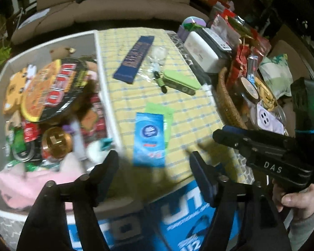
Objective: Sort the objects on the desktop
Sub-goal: 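Reach the right gripper to the light green case and grasp it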
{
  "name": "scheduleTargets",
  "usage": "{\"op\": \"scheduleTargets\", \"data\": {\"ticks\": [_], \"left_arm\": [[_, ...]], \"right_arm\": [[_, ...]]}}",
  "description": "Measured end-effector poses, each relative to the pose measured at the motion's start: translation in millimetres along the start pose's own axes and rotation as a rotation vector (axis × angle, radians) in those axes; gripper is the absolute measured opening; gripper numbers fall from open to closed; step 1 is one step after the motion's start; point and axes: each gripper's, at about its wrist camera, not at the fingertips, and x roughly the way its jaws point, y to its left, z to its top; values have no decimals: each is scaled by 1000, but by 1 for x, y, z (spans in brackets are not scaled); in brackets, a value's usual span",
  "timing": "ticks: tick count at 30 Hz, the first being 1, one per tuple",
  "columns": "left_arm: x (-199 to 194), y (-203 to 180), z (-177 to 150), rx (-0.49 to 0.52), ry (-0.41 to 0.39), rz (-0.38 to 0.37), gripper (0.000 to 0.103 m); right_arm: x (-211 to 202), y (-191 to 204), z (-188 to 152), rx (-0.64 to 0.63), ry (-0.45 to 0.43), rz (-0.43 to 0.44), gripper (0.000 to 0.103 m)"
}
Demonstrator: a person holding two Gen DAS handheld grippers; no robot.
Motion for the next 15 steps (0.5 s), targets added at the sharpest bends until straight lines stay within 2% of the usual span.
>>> {"op": "scheduleTargets", "data": {"ticks": [4,7,10,15], "left_arm": [[30,-9,17,-16,16,-14,78],[54,-15,33,-11,28,-5,79],[77,-18,53,-16,39,9,83],[107,-14,91,-95,56,-45,83]], "right_arm": [[12,-37,3,32,4,-2,31],[24,-55,3,19,2,-35,31],[38,-64,0,0,-7,-45,31],[58,-68,1,-57,-39,-76,31]]}}
